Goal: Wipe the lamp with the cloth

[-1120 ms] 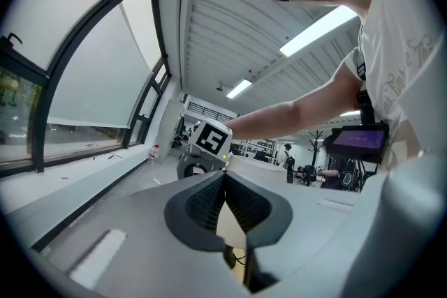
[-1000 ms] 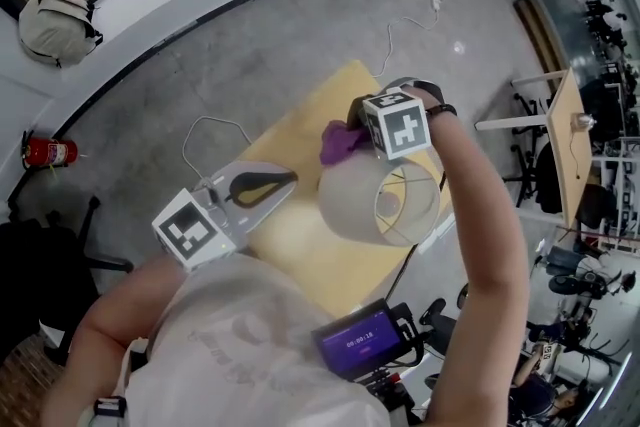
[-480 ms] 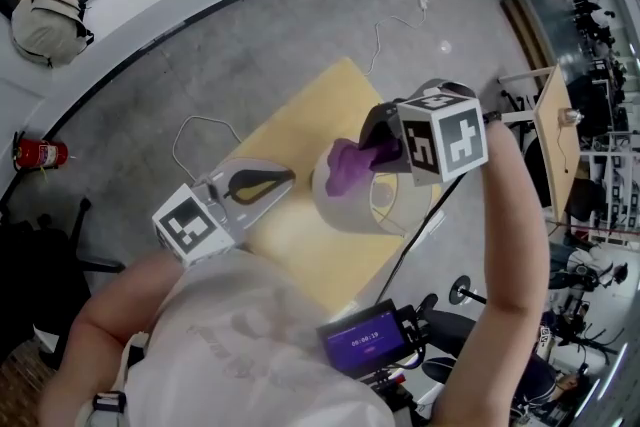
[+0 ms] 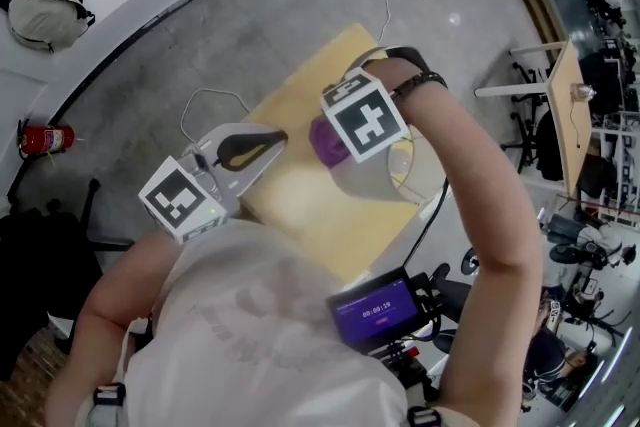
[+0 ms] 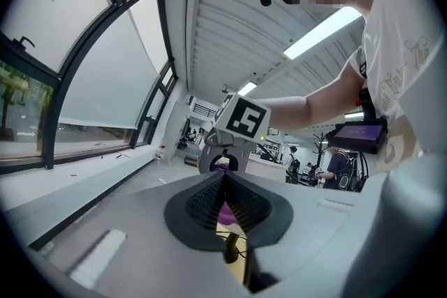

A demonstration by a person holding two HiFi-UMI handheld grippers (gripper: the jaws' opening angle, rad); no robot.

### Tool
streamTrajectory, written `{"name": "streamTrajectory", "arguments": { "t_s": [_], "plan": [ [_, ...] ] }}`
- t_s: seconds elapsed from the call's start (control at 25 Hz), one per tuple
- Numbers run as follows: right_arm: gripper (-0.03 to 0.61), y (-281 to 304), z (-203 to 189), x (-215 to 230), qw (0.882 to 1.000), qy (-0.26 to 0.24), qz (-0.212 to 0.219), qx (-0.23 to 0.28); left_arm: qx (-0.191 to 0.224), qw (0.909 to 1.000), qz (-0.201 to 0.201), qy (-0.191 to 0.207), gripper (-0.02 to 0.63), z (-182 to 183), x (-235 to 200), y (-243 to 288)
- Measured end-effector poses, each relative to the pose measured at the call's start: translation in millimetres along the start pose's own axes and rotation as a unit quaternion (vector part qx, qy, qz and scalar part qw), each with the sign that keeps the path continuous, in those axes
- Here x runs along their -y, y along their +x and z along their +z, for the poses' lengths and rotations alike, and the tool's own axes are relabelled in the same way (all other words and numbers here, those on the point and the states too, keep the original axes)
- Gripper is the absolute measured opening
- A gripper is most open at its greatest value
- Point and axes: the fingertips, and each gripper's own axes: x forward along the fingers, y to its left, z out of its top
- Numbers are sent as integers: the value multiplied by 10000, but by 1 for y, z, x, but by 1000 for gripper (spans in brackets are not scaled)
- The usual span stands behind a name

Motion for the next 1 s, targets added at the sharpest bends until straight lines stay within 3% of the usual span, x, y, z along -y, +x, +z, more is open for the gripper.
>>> {"name": "streamTrajectory", "arguments": {
  "t_s": [0.12,0.32,0.44,0.72,1.0],
  "plan": [
    [100,17,0,17,9994,-131,-138,-291,63,9999,69,88,2,0,-8,-5],
    [100,41,-4,42,9915,-583,-832,-812,-42,9999,156,31,2,-3,-13,-11],
    [100,40,-4,28,9908,-769,-697,-872,-48,9999,132,48,2,-1,-14,-11],
    [100,-4,3,-16,9972,-416,-251,-567,-39,9999,-112,80,2,1,-9,-10],
    [100,-48,11,-58,9943,-84,-954,-469,-72,9988,-474,100,2,-1,2,-4]
  ]
}}
